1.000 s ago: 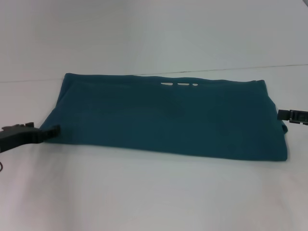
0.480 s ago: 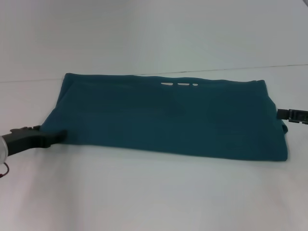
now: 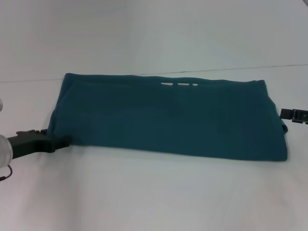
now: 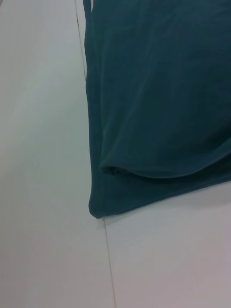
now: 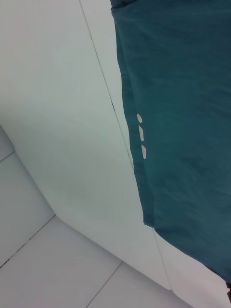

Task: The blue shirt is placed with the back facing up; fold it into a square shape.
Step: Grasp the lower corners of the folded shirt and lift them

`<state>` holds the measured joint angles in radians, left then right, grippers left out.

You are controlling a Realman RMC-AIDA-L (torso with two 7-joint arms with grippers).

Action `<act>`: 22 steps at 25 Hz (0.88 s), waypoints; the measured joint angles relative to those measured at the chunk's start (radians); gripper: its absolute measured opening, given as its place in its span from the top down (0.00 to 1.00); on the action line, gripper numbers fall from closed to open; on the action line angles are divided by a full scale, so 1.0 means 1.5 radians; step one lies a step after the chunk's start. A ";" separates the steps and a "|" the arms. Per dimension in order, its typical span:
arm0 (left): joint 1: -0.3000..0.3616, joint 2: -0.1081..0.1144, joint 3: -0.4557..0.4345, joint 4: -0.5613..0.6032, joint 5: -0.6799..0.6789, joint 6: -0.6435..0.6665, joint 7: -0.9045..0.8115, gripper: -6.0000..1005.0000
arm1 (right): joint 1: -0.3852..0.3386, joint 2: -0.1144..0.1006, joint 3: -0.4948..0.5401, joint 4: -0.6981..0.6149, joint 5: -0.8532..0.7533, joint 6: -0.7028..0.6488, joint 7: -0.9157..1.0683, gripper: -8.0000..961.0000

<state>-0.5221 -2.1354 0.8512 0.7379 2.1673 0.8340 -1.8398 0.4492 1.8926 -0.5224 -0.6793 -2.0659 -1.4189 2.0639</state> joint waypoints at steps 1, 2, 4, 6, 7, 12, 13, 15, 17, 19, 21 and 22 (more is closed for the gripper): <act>0.000 0.000 0.000 0.001 0.000 0.000 0.000 0.18 | 0.000 0.000 0.001 0.000 0.000 0.000 0.000 0.23; 0.002 0.000 -0.001 0.003 0.000 -0.001 0.000 0.19 | 0.000 0.000 0.001 0.000 0.000 0.000 0.000 0.23; 0.003 0.000 -0.004 0.006 0.000 -0.004 -0.006 0.23 | -0.001 0.000 0.002 0.000 0.000 -0.001 0.000 0.23; 0.004 0.001 -0.006 0.007 0.001 -0.004 -0.014 0.26 | -0.001 0.001 0.002 0.000 0.000 -0.002 -0.001 0.23; 0.004 0.002 -0.006 0.009 0.003 -0.003 -0.017 0.28 | -0.001 0.001 0.002 0.001 0.000 -0.002 -0.001 0.23; 0.003 0.001 -0.006 0.013 0.006 0.000 -0.019 0.41 | -0.002 0.001 0.002 0.002 -0.001 -0.001 -0.003 0.23; 0.003 0.001 -0.006 0.013 0.006 0.000 -0.019 0.45 | -0.003 0.001 0.002 0.002 -0.001 -0.001 -0.003 0.23; 0.002 0.001 -0.006 0.013 0.006 0.000 -0.019 0.53 | -0.004 0.001 0.002 0.002 -0.001 0.000 -0.003 0.23; 0.001 0.001 -0.006 0.013 0.006 0.000 -0.019 0.61 | -0.006 0.001 0.001 0.002 -0.001 0.000 -0.004 0.24; 0.001 0.001 -0.006 0.013 0.006 0.000 -0.020 0.69 | -0.008 0.001 0.000 0.002 -0.002 0.000 -0.004 0.24; 0.001 0.002 -0.006 0.013 0.006 0.000 -0.020 0.77 | -0.009 0.001 -0.002 0.002 -0.010 0.000 -0.004 0.24; 0.001 0.002 -0.006 0.013 0.006 0.000 -0.021 0.81 | -0.009 0.000 -0.001 0.002 -0.016 -0.001 -0.003 0.24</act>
<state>-0.5202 -2.1328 0.8421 0.7580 2.1771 0.8338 -1.8710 0.4359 1.8928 -0.5244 -0.6765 -2.0905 -1.4199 2.0589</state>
